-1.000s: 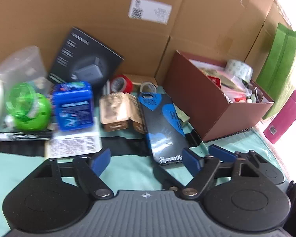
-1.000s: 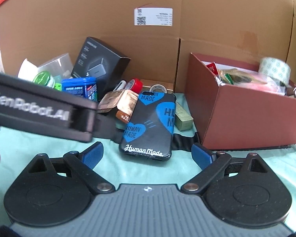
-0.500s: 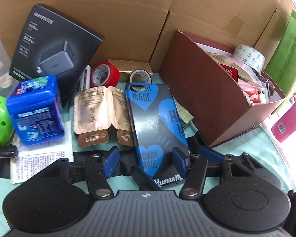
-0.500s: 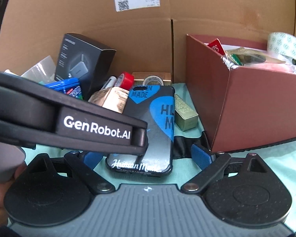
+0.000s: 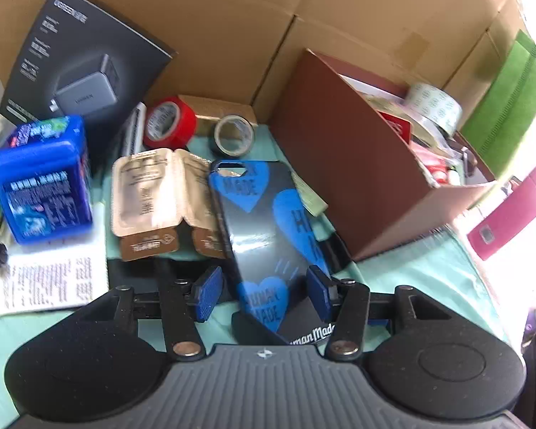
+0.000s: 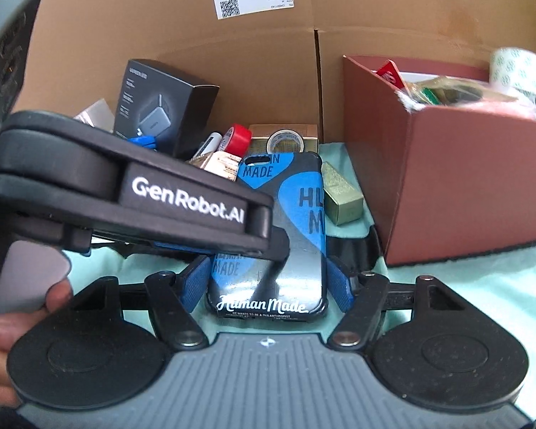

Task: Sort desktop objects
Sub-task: 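Grasp the black-and-blue phone case edge with both tools, then lift the phone case and drop it into the maroon box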

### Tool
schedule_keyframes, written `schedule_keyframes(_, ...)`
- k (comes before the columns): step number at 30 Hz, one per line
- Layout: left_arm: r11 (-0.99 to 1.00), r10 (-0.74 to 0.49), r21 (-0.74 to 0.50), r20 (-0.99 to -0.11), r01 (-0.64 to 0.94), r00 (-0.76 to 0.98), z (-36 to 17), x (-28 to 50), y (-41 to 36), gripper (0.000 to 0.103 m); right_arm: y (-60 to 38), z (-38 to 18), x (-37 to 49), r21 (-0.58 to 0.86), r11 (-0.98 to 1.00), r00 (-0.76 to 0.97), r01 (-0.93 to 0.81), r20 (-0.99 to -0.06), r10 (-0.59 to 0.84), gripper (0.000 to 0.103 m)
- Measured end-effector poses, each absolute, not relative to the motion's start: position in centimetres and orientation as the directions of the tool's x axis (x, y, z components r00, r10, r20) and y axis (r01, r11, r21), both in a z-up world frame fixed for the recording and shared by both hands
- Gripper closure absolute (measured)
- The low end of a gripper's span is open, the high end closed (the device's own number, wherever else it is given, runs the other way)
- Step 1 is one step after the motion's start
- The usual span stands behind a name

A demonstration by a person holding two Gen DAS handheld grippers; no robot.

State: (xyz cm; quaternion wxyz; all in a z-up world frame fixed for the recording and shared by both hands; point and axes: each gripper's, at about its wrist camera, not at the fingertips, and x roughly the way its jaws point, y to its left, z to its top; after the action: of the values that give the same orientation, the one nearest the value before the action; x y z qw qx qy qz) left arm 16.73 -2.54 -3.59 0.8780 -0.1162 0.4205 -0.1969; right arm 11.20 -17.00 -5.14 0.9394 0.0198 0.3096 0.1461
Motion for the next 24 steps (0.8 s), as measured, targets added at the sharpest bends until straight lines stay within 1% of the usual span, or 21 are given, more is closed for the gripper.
schedule_keyframes(4,0.883,-0.467,-0.395,-0.691,0.254,0.552,-3.7,16.0,-2.8,0.050,-17.8,-4.9,9.9,0.175,0.944,0.750,-0.280,-0.574,0.329,0.035)
schedule_keyframes(7,0.880,-0.471,-0.405,-0.687,0.246,0.553,-3.7,15.2,-2.9,0.054,-18.3,-4.9,8.8,0.191,0.940,0.746,-0.283,-0.572,0.341,0.035)
schedule_keyframes(9,0.879,-0.472,-0.410,-0.681,0.243,0.559,-3.3,14.6,-3.0,0.057,-18.6,-4.8,8.3,0.200,0.939,0.745,-0.281,-0.571,0.345,0.035)
schedule_keyframes(13,0.878,-0.474,-0.405,-0.660,0.256,0.583,-2.0,13.1,-3.4,0.058,-18.8,-4.2,7.0,0.190,0.939,0.758,-0.288,-0.554,0.344,0.035)
schedule_keyframes(18,0.878,-0.476,-0.367,-0.610,0.307,0.634,0.6,11.1,-4.6,0.058,-19.5,-2.3,5.3,0.157,0.943,0.799,-0.293,-0.502,0.332,0.035)
schedule_keyframes(24,0.870,-0.492,-0.332,-0.541,0.364,0.682,3.5,9.7,-6.1,0.058,-20.7,0.3,3.3,0.135,0.952,0.855,-0.276,-0.419,0.307,0.035)
